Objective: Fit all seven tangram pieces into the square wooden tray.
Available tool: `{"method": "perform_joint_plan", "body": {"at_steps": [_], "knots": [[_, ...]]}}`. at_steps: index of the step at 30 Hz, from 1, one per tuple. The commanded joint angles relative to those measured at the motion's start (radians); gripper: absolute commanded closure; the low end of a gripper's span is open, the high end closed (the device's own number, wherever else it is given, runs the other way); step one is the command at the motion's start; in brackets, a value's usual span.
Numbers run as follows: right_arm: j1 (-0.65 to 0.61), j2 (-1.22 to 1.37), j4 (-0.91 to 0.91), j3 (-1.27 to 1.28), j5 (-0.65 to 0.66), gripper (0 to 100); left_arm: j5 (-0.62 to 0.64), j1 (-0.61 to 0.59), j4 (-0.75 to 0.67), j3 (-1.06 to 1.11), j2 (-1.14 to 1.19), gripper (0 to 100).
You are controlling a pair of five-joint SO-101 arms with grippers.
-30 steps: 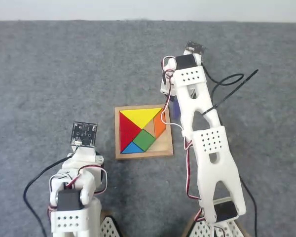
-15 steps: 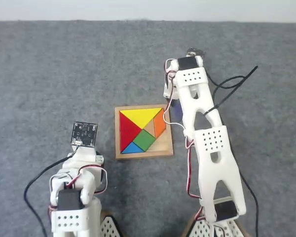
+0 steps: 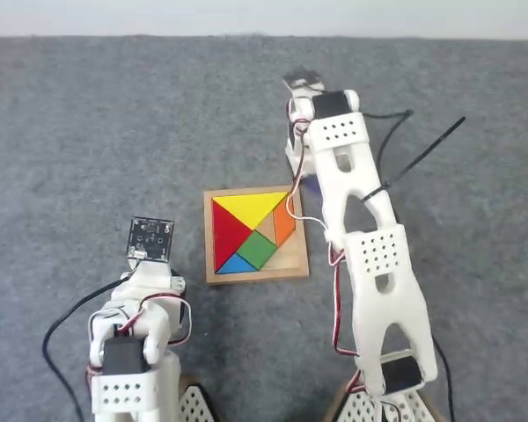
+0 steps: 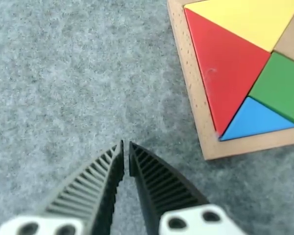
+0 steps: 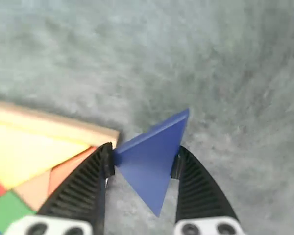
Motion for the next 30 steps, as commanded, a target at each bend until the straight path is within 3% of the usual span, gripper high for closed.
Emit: {"method": "perform_joint_plan", "body": {"at_steps": [1, 5, 12, 21, 30], "knots": [[-0.022, -0.22, 0.045, 0.107, 0.221, 99.2, 0.0, 0.002, 0.003, -0.012, -0.02, 98], [-0.104, -0.403, 0.044, 0.405, 0.474, 99.2, 0.0, 0.002, 0.003, -0.012, -0.02, 98], [-0.352, -0.723, 0.025, 0.971, 0.987, 99.2, 0.0, 0.002, 0.003, -0.012, -0.02, 98], [-0.421, -0.901, -0.18, 1.32, 1.131, 99.2, 0.0, 0.002, 0.003, -0.012, -0.02, 98], [-0.412, -0.817, -0.229, 1.252, 1.267, 99.2, 0.0, 0.002, 0.003, -0.012, -0.02, 98]]}}
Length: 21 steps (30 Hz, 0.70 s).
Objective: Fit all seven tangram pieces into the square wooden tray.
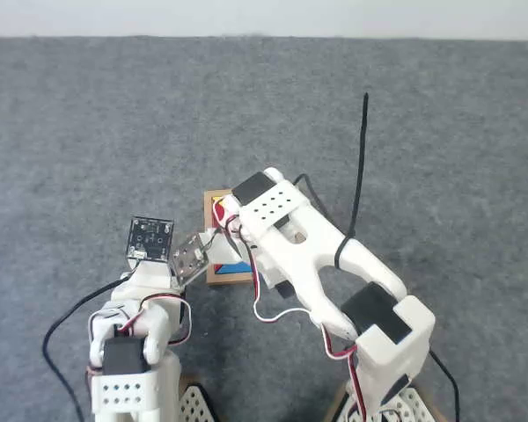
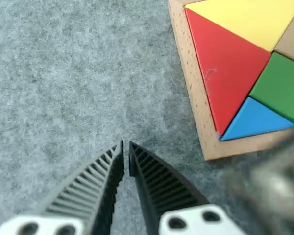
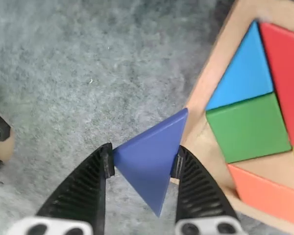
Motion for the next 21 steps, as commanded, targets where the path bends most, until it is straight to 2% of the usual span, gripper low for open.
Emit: {"method": "perform_joint_plan", "body": {"at_steps": [1, 13, 21], "knots": [[0.021, 0.03, -0.01, -0.1, 0.061, 99.2, 0.0, 0.003, 0.003, -0.012, -0.02, 98], [0.097, 0.22, 0.145, -0.341, 0.318, 99.2, 0.0, 0.003, 0.003, -0.012, -0.02, 98], [0.093, 0.274, 0.157, -0.414, 0.463, 99.1, 0.0, 0.003, 0.003, -0.012, -0.02, 98]]}}
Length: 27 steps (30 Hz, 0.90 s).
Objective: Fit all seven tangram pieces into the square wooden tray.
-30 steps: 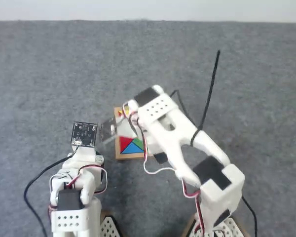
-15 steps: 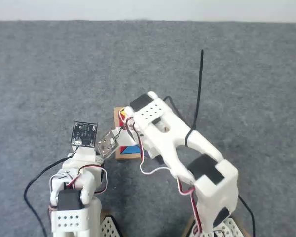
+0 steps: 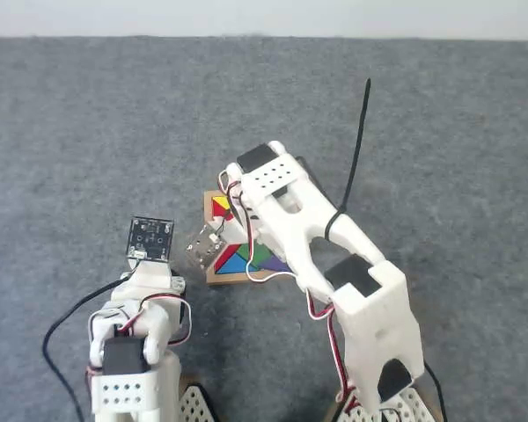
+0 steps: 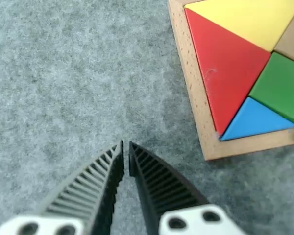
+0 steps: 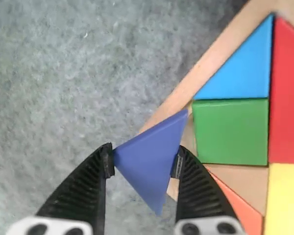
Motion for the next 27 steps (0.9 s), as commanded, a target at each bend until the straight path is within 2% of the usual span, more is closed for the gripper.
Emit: {"method": "perform_joint_plan", "body": {"at_steps": [1, 6, 11, 16, 23, 27], "knots": [[0.001, -0.008, 0.008, -0.068, 0.103, 99.1, 0.0, 0.002, 0.003, -0.012, -0.02, 98], [0.004, -0.015, 0.004, -0.068, 0.193, 98.9, 0.0, 0.002, 0.003, -0.012, -0.02, 98], [0.007, -0.007, -0.082, -0.064, 0.199, 95.1, 0.0, 0.002, 0.003, -0.012, -0.02, 98], [0.01, -0.013, -0.085, -0.064, 0.199, 94.5, 0.0, 0.002, 0.003, -0.012, -0.02, 98], [0.019, -0.015, -0.082, -0.061, 0.198, 80.2, 0.0, 0.002, 0.003, -0.012, -0.02, 98], [0.019, -0.018, -0.081, -0.066, 0.196, 79.4, 0.0, 0.002, 0.003, -0.012, -0.02, 98]]}}
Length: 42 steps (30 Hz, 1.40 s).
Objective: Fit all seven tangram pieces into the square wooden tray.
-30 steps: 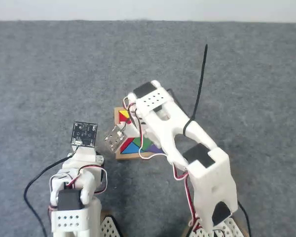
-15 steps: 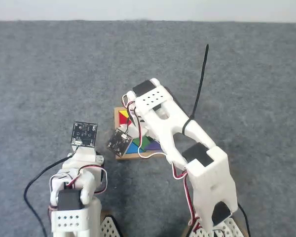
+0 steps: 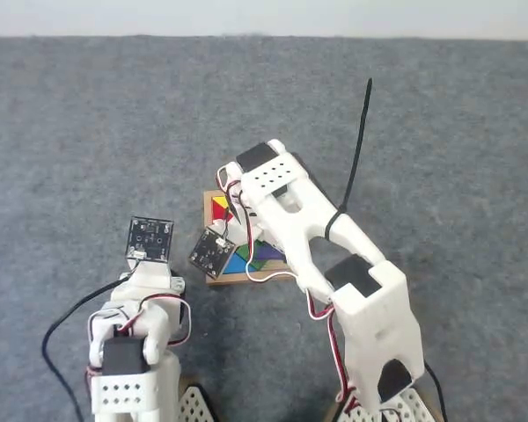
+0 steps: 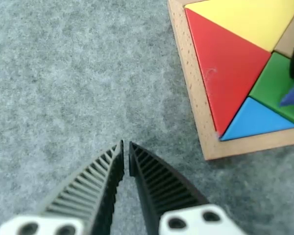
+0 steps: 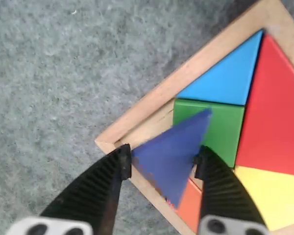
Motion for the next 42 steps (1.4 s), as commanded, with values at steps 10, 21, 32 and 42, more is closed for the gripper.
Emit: {"method": "perform_joint_plan", "body": {"at_steps": [10, 21, 32, 42], "knots": [[0.073, -0.17, -0.051, -0.109, -0.281, 79.4, 0.0, 0.003, 0.003, -0.012, -0.02, 98], [0.114, -0.456, -0.016, -0.146, -1.266, 95.6, 0.0, 0.003, 0.003, -0.012, -0.02, 98], [0.24, -0.728, -0.076, 0.233, -1.636, 99.1, 0.0, 0.003, 0.003, -0.012, -0.02, 98], [0.369, -1.4, -0.346, 1.174, -1.636, 99.2, 0.0, 0.003, 0.003, -0.012, -0.02, 98]]}}
